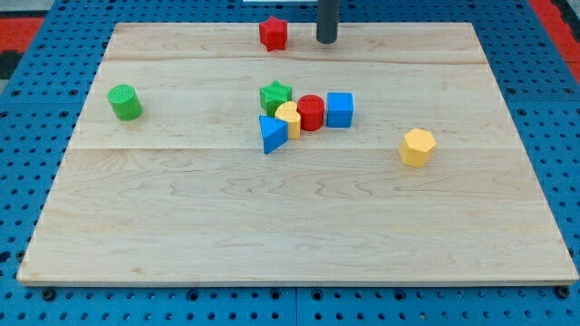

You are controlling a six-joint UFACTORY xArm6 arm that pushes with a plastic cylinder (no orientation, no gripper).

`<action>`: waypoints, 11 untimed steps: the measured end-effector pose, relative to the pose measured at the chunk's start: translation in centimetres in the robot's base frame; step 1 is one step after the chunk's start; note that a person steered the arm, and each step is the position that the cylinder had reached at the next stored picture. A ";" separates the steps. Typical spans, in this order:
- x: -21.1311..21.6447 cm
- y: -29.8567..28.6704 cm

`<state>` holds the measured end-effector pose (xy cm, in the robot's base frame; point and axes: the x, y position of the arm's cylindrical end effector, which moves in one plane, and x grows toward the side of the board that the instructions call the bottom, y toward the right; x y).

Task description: Slide the green star into the red circle

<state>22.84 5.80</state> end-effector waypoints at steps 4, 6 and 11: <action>0.1 0.9; 8.1 -2.5; 10.9 1.1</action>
